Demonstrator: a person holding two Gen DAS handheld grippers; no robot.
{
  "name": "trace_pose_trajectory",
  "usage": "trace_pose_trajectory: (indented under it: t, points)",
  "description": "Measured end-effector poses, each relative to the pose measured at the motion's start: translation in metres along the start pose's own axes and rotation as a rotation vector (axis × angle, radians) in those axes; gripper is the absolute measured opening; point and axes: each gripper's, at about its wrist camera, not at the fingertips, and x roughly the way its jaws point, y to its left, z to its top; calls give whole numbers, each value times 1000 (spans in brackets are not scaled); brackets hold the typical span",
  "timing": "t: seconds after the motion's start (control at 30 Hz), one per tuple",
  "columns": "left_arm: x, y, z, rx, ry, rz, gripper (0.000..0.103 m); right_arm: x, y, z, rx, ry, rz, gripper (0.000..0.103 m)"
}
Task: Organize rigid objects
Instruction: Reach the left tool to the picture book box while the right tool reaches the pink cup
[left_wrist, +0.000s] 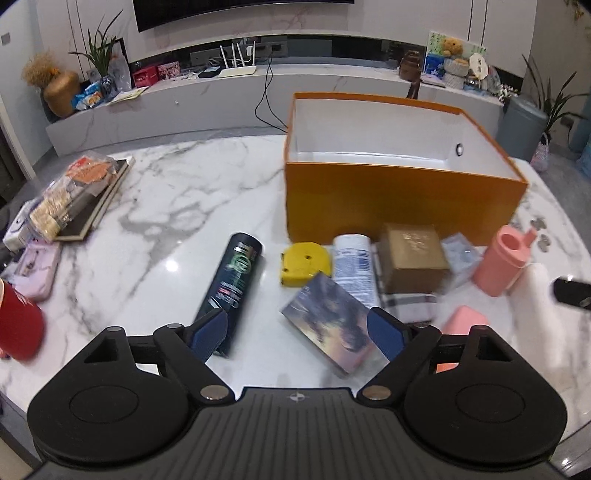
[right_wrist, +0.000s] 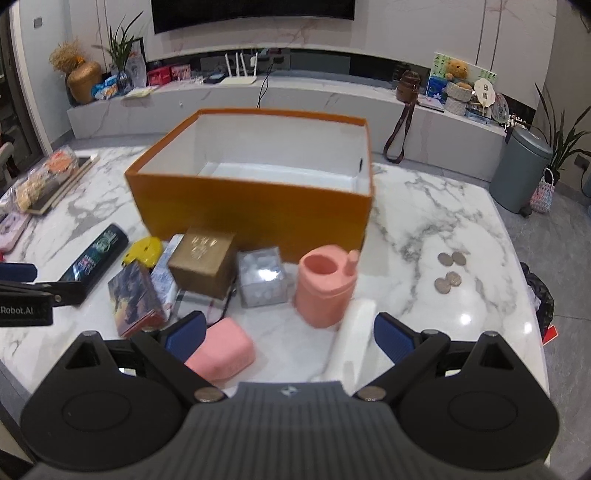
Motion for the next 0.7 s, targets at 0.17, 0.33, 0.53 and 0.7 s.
trace_pose_trajectory:
  t: [0.17,0.33,0.53,0.7]
  points:
    - [14,13,6,163,-36,42,94,3,-13,5,2,-30,-36,95]
    - [33,75,7,-27,4,-18,92,-9,-27,7,-8,-54,-45,94]
    - [55,84,-13,-76,22,-38,90,-47,-53,24,85,-132,28,95]
    - [52,50,-15,-9,7,-50,89,-36,-45,36,33,-156,76,96]
